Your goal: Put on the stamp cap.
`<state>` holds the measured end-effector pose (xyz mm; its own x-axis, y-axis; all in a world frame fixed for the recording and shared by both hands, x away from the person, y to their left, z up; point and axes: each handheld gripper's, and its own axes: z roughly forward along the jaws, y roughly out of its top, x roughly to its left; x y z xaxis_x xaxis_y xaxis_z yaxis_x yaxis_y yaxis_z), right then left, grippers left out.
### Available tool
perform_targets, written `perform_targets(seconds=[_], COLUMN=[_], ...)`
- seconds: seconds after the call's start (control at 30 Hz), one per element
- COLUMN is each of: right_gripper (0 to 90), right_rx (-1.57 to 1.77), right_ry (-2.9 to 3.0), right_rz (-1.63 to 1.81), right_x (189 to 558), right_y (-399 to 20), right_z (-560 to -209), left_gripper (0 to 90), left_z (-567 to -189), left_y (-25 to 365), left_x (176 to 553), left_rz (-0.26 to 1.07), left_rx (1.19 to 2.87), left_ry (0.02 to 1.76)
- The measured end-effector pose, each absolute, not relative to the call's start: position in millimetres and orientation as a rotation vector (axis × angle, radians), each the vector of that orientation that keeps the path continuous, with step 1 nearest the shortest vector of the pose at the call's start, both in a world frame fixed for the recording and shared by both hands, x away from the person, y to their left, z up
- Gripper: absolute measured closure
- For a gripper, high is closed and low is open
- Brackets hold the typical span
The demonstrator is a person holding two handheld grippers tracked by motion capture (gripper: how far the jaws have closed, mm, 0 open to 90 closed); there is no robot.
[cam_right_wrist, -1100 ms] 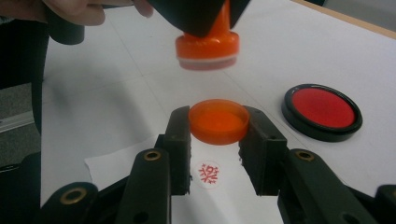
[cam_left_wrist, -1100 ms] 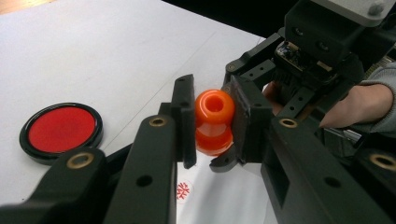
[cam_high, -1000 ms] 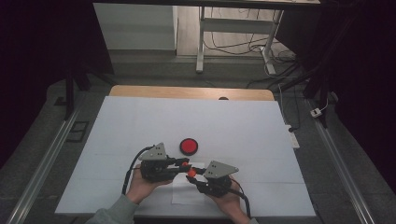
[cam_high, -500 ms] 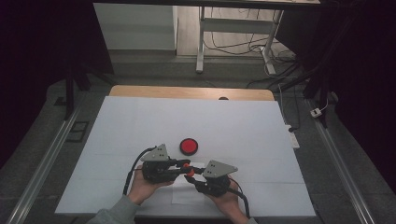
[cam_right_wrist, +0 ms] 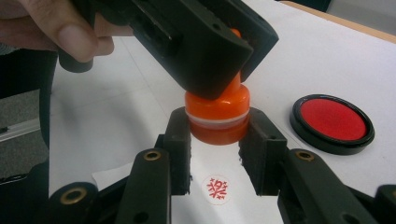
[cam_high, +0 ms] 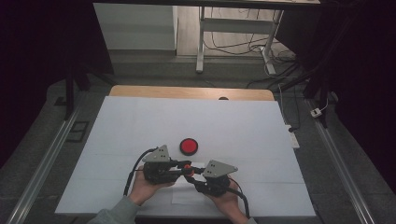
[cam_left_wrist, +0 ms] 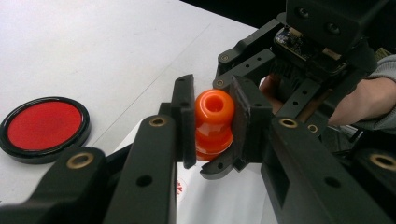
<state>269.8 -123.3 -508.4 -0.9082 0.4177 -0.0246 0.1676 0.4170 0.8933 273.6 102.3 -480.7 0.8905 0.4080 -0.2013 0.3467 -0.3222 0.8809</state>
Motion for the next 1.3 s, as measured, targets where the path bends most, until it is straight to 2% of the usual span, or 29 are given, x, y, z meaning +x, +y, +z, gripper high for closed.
perform_targets(seconds=[1.3], right_gripper=[64.4], right_rx=[0.515], right_ry=[2.429], right_rz=[1.496], right_x=[269.5], right_y=[-125.1], right_z=[-508.0], left_gripper=[72.8], left_z=[-483.9], left_y=[100.9], left_x=[273.7], left_rz=[0.076], left_rx=[1.938], left_ry=[0.556])
